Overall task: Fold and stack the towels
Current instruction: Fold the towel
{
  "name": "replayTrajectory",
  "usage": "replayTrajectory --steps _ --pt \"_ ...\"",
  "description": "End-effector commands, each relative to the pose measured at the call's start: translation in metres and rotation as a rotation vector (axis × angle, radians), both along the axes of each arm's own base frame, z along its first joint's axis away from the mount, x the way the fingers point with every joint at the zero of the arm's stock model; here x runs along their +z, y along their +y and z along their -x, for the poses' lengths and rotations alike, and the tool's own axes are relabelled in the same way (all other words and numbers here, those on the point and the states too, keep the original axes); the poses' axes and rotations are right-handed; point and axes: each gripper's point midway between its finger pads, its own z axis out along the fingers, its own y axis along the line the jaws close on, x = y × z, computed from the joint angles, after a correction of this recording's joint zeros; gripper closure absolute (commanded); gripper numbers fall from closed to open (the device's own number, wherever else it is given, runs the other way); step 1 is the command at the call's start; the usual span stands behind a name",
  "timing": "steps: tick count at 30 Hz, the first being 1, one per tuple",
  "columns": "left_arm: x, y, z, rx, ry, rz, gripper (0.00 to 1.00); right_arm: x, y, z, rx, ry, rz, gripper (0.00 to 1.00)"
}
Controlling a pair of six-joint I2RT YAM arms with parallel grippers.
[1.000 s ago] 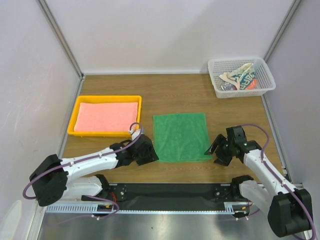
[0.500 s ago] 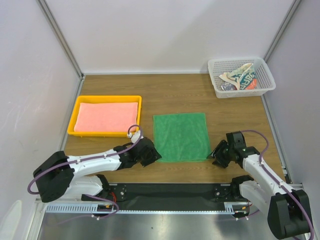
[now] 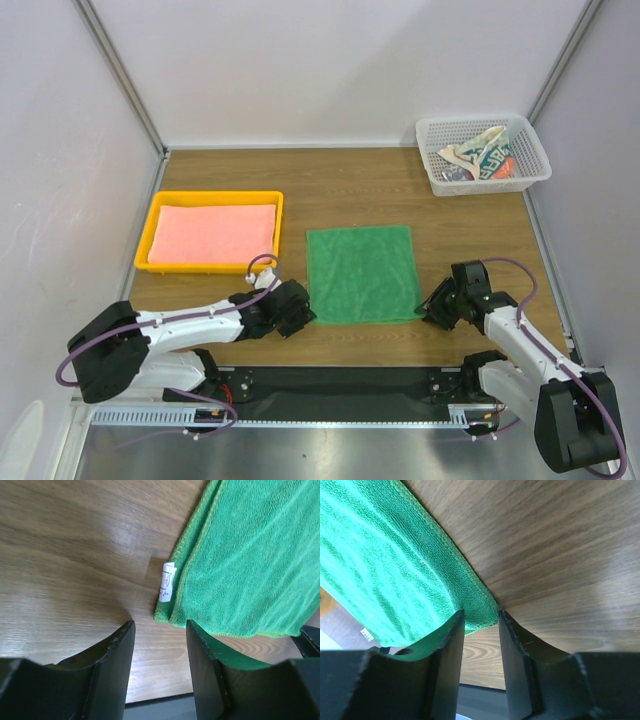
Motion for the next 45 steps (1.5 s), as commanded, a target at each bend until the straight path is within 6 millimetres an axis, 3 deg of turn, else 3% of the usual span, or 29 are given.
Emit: replayTrajectory --steps 1,11,13,14,17,23,29,34,40,43,45 --pt "0.001 0.008 -0.003 0.037 -0.021 -0.036 0.48 0.000 0.001 -0.007 -0.017 -0.019 -0.009 0.63" --pt "-0.013 -0.010 -0.004 -0.021 -0.012 -0.010 0.55 -0.003 0.002 -0.005 -0.009 -0.005 -0.010 0.70" --pt "-0.013 -0.009 -0.004 -0.018 -0.011 -0.012 0.65 -0.004 0.001 -0.005 -0.008 -0.003 -0.009 0.76" --pt "-0.014 -0.009 -0.004 -0.015 -0.011 -0.013 0.77 -0.004 0.002 -0.005 -0.007 -0.003 -0.009 0.84" --pt "-0.011 -0.007 -0.006 -0.009 -0.022 -0.016 1.00 -0.003 0.002 -0.006 -0.003 -0.001 -0.011 0.93" --pt "0.008 -0.008 -0.013 -0.010 -0.053 -0.033 1.00 0.006 0.001 -0.006 0.014 0.011 0.001 1.00" --pt "0.046 -0.006 -0.024 0.033 -0.085 -0.003 1.00 0.042 0.001 -0.022 0.024 -0.023 0.017 1.00" --pt "0.065 0.002 -0.042 0.095 -0.092 0.022 1.00 0.080 0.004 -0.049 0.036 -0.092 0.018 1.00" --pt "0.081 0.005 -0.076 0.157 -0.103 0.032 1.00 0.094 0.004 -0.089 0.053 -0.110 0.028 1.00" --pt "0.101 0.003 -0.102 0.174 -0.139 0.041 1.00 0.097 0.004 -0.112 0.060 -0.116 0.027 1.00" --pt "0.101 0.007 -0.117 0.180 -0.141 0.016 1.00 0.100 0.004 -0.129 0.062 -0.121 0.023 1.00"
